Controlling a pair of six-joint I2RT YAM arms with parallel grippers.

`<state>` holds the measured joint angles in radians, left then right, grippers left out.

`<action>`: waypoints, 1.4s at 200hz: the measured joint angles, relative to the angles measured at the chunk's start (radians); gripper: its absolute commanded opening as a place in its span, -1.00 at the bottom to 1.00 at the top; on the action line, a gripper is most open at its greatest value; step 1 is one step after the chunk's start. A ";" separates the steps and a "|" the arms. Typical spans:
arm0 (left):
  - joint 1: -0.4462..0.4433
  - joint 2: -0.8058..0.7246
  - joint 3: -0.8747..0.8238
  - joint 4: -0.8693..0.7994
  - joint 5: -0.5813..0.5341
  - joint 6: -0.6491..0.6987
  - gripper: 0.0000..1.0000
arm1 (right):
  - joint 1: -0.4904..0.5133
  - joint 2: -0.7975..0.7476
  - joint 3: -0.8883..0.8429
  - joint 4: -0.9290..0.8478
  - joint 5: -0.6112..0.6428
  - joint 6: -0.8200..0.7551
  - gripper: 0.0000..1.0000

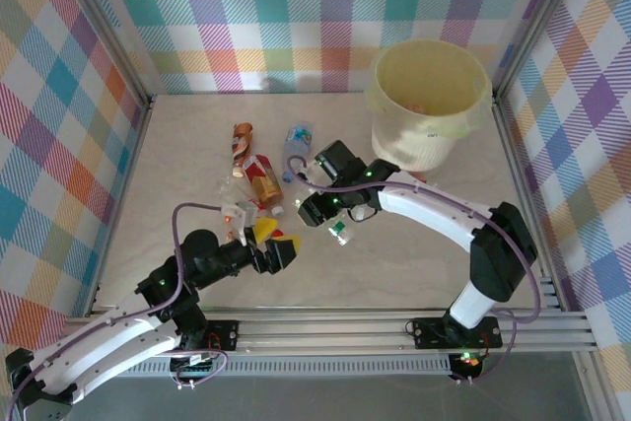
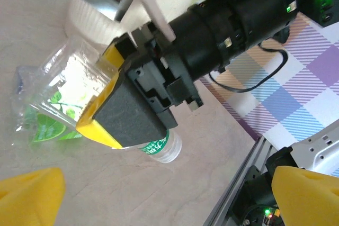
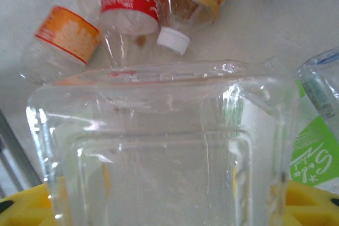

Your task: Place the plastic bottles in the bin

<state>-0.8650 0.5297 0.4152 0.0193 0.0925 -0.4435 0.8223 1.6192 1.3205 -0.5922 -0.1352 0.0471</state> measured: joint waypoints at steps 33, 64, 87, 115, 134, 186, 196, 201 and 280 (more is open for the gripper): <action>0.000 0.112 0.053 0.111 0.011 0.004 1.00 | -0.038 -0.063 0.091 -0.014 -0.005 0.023 0.21; 0.000 0.188 0.088 0.222 -0.006 0.002 1.00 | -0.081 -0.103 0.190 -0.014 0.027 0.024 0.21; 0.000 0.206 0.104 0.270 -0.008 -0.001 1.00 | -0.098 -0.122 0.213 -0.008 0.050 0.024 0.23; 0.000 0.235 0.118 0.301 -0.007 -0.005 1.00 | -0.116 -0.118 0.228 -0.026 0.075 0.020 0.21; 0.000 0.341 0.207 0.356 -0.004 -0.010 1.00 | -0.170 -0.105 0.307 -0.012 0.130 0.016 0.20; 0.000 0.436 0.285 0.404 0.020 -0.013 1.00 | -0.294 -0.084 0.497 0.042 0.203 -0.003 0.20; 0.000 0.442 0.290 0.406 0.022 -0.013 1.00 | -0.298 -0.076 0.512 0.042 0.203 -0.009 0.21; 0.000 0.446 0.293 0.406 0.023 -0.013 1.00 | -0.303 -0.069 0.521 0.042 0.203 -0.010 0.20; -0.001 0.529 0.374 0.405 0.052 -0.008 1.00 | -0.411 0.028 0.656 0.021 0.212 -0.024 0.20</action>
<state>-0.8661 1.0588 0.7891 0.4244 0.1444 -0.4519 0.4110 1.6474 1.9762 -0.5709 0.0765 0.0227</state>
